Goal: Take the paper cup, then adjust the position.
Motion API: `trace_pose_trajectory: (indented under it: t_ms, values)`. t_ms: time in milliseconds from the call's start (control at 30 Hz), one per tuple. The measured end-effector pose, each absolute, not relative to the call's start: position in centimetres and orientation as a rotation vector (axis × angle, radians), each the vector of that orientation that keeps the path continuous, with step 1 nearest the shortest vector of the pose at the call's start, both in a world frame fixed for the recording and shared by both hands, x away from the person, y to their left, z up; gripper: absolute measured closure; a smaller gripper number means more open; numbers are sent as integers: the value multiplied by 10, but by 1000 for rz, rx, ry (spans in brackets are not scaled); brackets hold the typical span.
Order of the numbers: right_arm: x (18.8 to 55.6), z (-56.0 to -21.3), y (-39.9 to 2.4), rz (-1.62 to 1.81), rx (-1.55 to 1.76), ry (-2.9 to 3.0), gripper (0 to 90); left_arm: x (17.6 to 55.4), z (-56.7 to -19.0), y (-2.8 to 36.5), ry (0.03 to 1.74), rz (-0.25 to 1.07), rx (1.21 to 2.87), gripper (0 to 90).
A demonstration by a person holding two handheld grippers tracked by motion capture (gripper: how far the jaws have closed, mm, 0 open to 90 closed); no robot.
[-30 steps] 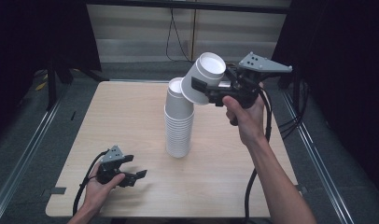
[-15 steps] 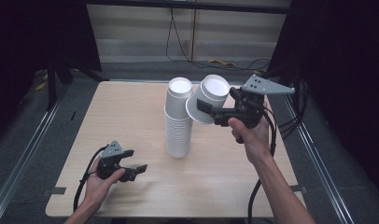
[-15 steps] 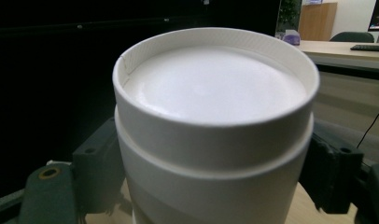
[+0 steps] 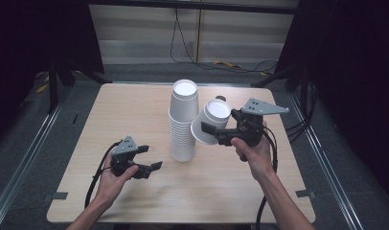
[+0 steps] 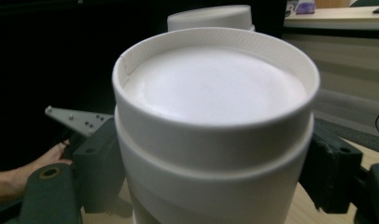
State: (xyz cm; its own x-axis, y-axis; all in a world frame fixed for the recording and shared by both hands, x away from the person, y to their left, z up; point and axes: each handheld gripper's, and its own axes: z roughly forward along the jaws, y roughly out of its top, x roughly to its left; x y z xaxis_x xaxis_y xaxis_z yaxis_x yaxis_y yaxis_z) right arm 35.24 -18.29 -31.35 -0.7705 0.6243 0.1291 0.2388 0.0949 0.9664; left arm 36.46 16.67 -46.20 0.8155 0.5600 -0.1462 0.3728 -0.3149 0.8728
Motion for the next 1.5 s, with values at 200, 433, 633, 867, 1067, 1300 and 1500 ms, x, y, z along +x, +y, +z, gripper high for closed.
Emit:
trace_pose_trajectory:
  t_ms: [200,433,633,867,1067,1300,1500]
  values:
    - [343,-323,-189,1748,884,2024,201,364,-464,161,677,196,1969,166]
    - [336,-335,-190,1747,894,2063,201,359,-462,154,639,175,1979,166]
    - [337,-359,-190,1775,946,2096,202,358,-452,152,608,144,1960,161]
    - [333,-371,-184,1788,921,2127,204,354,-442,142,540,109,1933,158]
    - [333,-384,-177,1799,902,2177,204,351,-439,131,492,89,1938,158]
    - [335,-395,-167,1797,889,2223,204,346,-438,124,442,61,1931,159]
    - [333,-400,-162,1808,887,2235,204,344,-441,121,429,30,1910,159]
